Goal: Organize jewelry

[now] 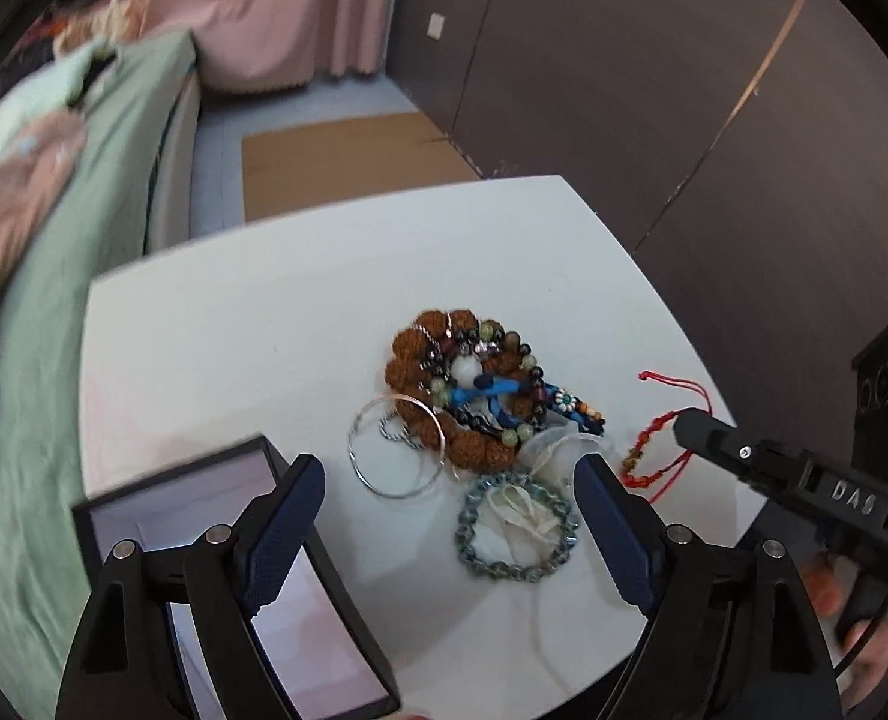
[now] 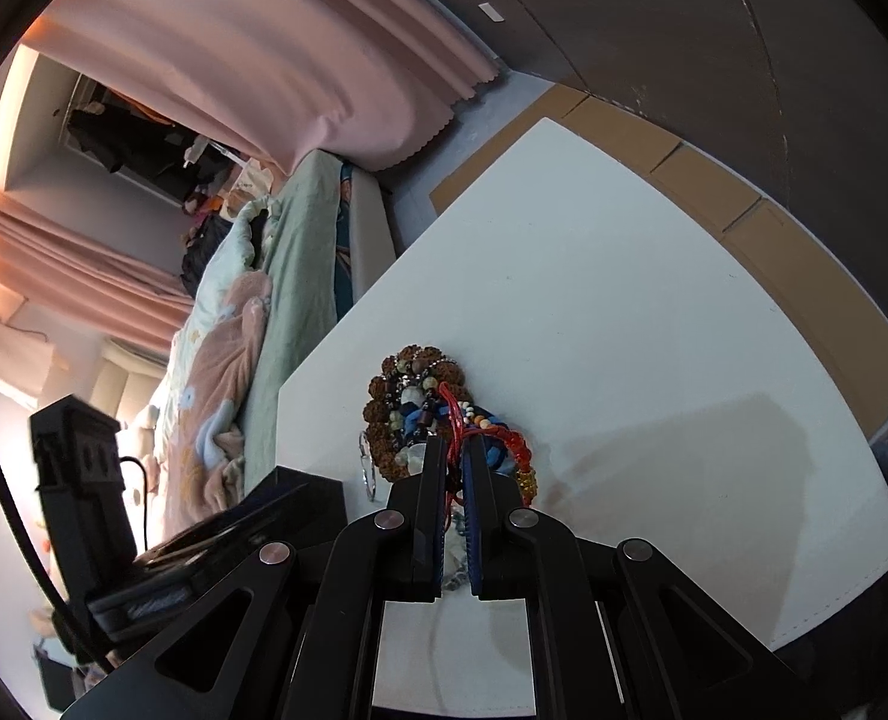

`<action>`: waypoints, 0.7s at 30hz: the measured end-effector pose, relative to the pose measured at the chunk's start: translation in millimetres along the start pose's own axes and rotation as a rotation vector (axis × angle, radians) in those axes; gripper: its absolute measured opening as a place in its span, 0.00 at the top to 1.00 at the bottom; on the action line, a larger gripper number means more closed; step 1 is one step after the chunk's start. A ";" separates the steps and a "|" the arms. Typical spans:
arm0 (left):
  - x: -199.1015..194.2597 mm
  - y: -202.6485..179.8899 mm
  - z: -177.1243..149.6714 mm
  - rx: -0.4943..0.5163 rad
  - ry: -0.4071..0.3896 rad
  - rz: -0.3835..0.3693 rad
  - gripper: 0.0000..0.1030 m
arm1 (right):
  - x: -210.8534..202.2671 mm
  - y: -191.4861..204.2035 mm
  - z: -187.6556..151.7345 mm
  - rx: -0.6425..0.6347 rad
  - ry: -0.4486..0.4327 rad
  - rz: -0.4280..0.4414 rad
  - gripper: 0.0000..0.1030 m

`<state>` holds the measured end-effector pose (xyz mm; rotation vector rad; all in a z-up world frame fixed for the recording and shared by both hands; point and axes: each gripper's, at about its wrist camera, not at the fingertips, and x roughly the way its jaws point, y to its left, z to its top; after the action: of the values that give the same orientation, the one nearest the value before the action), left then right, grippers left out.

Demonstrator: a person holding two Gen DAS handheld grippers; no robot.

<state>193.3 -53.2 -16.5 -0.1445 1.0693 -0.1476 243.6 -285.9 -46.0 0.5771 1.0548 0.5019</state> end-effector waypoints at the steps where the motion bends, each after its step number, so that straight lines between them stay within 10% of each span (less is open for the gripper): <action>1: 1.7 -2.1 0.3 0.023 0.001 0.017 0.17 | -0.2 -2.4 0.3 0.009 0.001 0.003 0.93; 4: 12.1 -12.4 -0.8 0.137 0.022 0.105 0.23 | 0.2 -5.9 1.2 0.027 0.006 0.009 0.93; 7: 27.7 -12.4 -1.6 0.199 0.087 0.141 0.51 | 2.8 -5.7 -0.2 0.028 0.017 0.011 0.93; 14: 51.7 -6.9 -1.7 0.235 0.120 0.149 0.57 | 4.3 -2.7 -1.5 0.013 0.026 0.012 0.93; 21: 53.7 0.8 1.9 0.220 0.091 0.180 1.00 | 5.1 -1.5 -1.5 0.009 0.032 0.011 0.93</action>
<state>220.4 -62.6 -61.9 0.1575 1.1437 -0.1093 244.5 -283.5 -50.9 0.5843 1.0850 0.5177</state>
